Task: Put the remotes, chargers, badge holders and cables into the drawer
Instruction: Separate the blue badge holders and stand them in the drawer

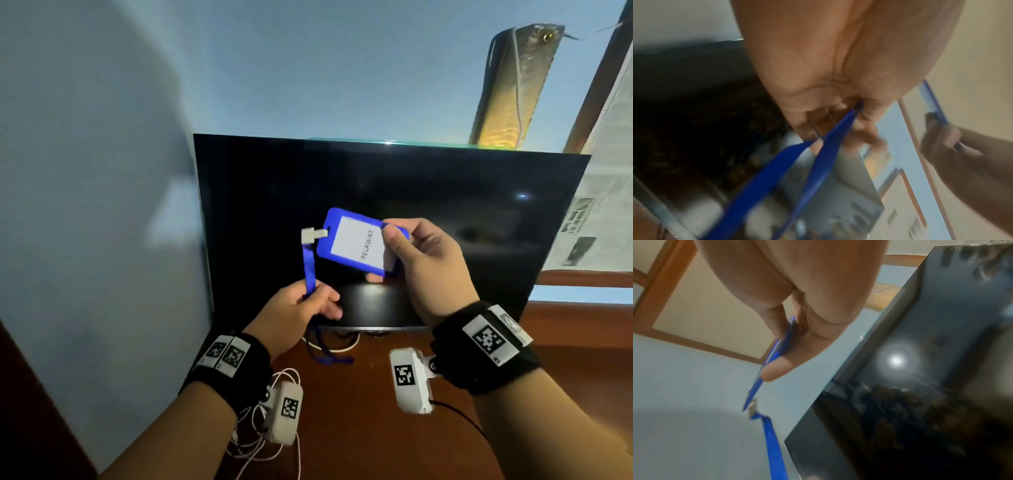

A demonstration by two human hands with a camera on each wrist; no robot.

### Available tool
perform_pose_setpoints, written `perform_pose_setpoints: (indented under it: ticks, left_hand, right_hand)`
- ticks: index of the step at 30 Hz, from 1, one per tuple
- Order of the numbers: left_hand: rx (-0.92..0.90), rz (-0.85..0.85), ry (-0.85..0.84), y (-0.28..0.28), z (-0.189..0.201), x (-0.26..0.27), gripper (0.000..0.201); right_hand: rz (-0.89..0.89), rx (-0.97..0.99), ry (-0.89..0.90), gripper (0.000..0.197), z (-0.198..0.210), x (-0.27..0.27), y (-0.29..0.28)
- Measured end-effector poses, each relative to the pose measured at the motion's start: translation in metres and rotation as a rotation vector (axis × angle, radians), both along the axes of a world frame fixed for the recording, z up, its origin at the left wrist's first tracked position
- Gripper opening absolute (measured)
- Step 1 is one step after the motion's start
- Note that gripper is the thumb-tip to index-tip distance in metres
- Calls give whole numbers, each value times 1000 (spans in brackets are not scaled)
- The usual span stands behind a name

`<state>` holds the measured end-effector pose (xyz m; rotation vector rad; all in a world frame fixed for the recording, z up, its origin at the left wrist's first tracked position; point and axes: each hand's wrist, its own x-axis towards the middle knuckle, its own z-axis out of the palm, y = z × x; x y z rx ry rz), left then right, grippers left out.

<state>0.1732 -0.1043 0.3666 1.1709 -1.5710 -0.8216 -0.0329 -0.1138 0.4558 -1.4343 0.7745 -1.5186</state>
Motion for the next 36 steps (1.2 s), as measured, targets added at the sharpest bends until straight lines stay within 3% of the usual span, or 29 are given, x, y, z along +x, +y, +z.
perform_pose_setpoints:
  ticks: [4, 6, 9, 12, 15, 17, 20, 25, 29, 33, 36]
  left_hand:
    - [67, -15, -54, 41, -11, -16, 22]
    - [97, -119, -213, 70, -10, -23, 28]
    - [16, -234, -579, 101, 7, -28, 38]
    - [-220, -134, -748, 110, 42, -24, 38]
    - [-331, 24, -758, 102, 71, -9, 39]
    - [-318, 127, -759, 90, 88, 2, 41]
    - [-270, 199, -694, 68, 97, 17, 41]
    - [-2, 142, -726, 31, 56, 33, 37]
    - [284, -101, -780, 46, -8, 18, 33]
    - [367, -272, -826, 95, -26, -15, 30]
    - [288, -282, -852, 122, -13, -25, 28]
  right_hand:
    - [-50, 33, -208, 21, 11, -9, -4]
    - [-137, 15, -228, 16, 10, -15, -6]
    - [-316, -54, 60, 16, -6, -22, -5]
    - [-396, -136, 506, 11, -39, -23, -2]
    - [-208, -119, 760, 11, -79, -20, 11]
    - [5, -97, 805, 11, -98, -19, 24]
    - [234, -33, 695, 5, -109, -20, 51]
    - [323, 27, 104, 10, -90, -22, 76]
    - [149, 37, -153, 14, -68, -31, 57]
    - [-263, -58, 73, 16, -62, -46, 28]
    - [-448, -97, 445, 6, -89, -57, 14]
